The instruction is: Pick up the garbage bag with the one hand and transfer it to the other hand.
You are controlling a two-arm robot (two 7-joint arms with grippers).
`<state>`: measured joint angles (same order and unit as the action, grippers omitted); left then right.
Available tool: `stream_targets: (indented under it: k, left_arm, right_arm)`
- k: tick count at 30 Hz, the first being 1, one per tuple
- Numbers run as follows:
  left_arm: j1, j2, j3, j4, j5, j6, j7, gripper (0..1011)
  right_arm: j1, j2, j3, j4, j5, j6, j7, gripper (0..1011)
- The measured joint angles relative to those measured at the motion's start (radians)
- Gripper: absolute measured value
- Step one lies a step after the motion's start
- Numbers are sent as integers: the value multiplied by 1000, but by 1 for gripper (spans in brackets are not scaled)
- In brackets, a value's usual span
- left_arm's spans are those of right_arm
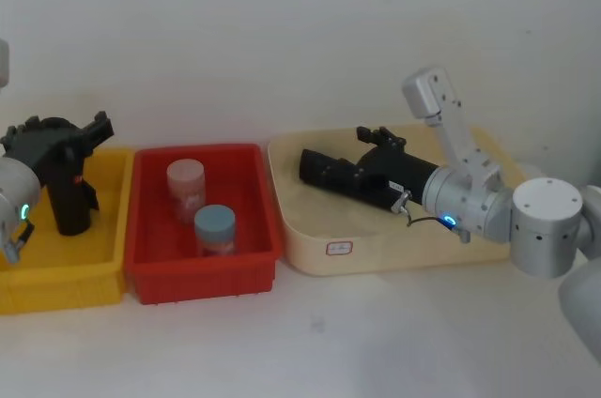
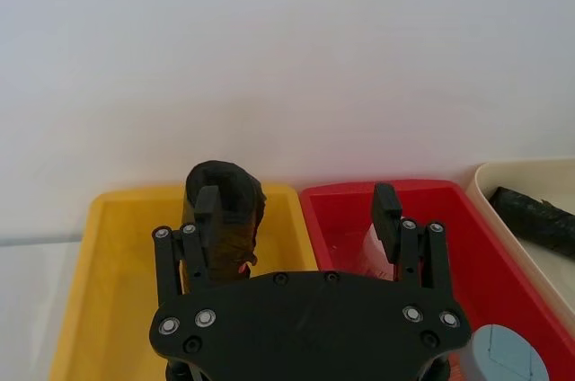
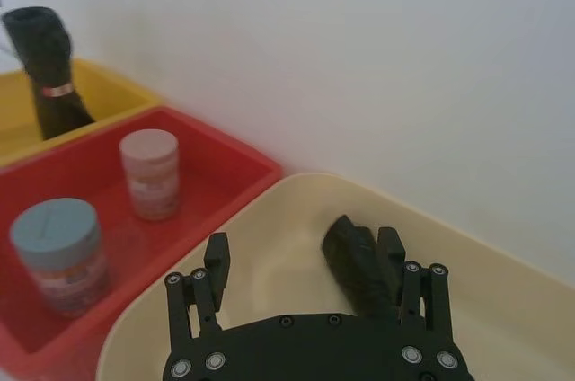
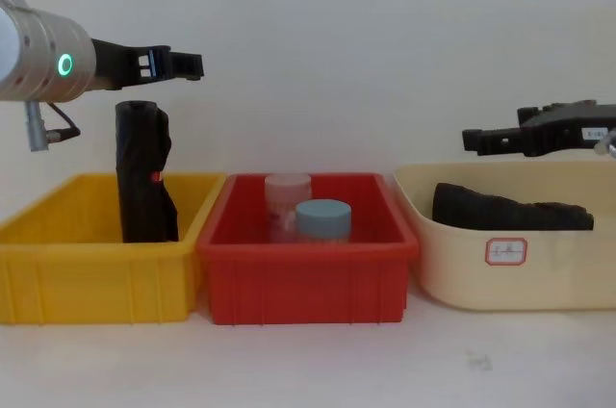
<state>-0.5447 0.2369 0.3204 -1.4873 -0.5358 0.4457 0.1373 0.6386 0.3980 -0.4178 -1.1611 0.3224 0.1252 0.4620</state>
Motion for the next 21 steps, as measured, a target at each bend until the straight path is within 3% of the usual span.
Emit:
stream_targets:
  k: [7, 21]
  left_arm:
    - [-1, -2, 1, 5, 5, -2, 8, 1000]
    - [-2, -3, 1, 9, 10, -3, 14, 1000]
  right_arm:
    - [17, 2, -19, -4, 13, 18, 63, 1004]
    - [94, -18, -96, 15, 42, 88, 228, 1004]
